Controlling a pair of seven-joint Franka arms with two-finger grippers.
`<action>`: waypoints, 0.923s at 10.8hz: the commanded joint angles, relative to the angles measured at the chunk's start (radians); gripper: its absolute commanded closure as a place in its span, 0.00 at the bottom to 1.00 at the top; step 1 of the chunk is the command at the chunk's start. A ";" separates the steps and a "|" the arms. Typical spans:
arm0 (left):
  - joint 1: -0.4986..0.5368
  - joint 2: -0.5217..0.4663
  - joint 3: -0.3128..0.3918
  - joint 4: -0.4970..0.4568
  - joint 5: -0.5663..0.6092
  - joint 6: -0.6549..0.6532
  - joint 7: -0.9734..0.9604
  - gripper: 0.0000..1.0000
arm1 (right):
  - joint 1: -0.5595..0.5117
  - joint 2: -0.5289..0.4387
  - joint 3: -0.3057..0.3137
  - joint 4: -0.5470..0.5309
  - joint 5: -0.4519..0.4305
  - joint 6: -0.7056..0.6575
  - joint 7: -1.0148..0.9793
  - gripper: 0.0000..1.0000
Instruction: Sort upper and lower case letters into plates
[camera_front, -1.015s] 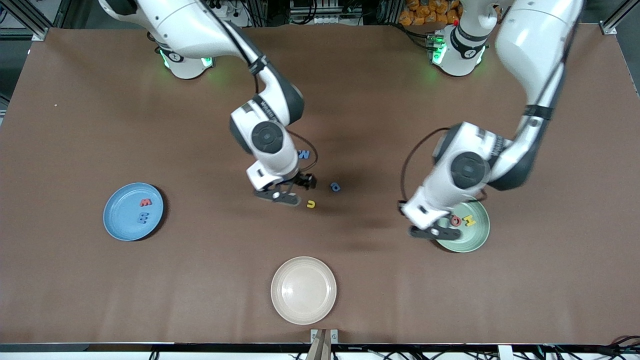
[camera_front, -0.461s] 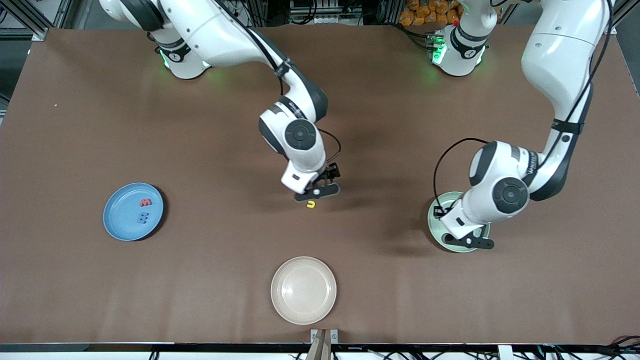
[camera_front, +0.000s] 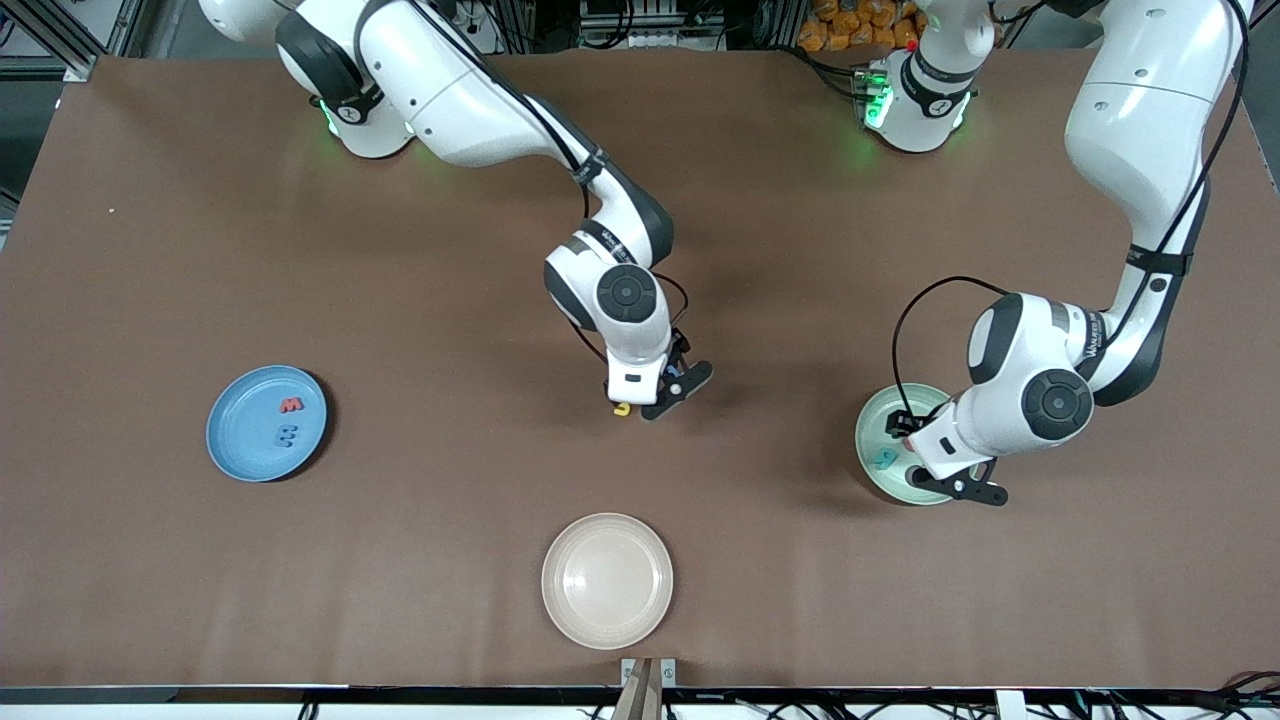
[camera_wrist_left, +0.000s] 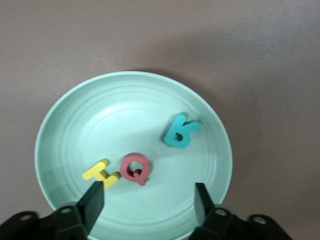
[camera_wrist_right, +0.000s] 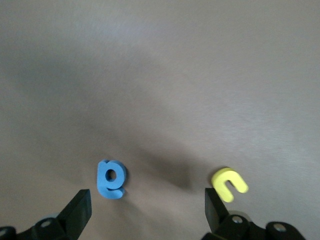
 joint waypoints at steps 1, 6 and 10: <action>-0.003 -0.023 -0.019 0.005 -0.021 -0.026 -0.015 0.00 | 0.066 0.053 -0.011 0.046 -0.031 0.011 0.008 0.00; -0.005 -0.089 -0.133 0.009 -0.103 -0.092 -0.123 0.00 | 0.074 0.051 -0.034 0.047 -0.109 0.013 0.008 0.00; -0.011 -0.101 -0.191 0.024 -0.094 -0.125 -0.237 0.00 | 0.066 0.054 -0.034 0.041 -0.128 0.115 0.019 0.00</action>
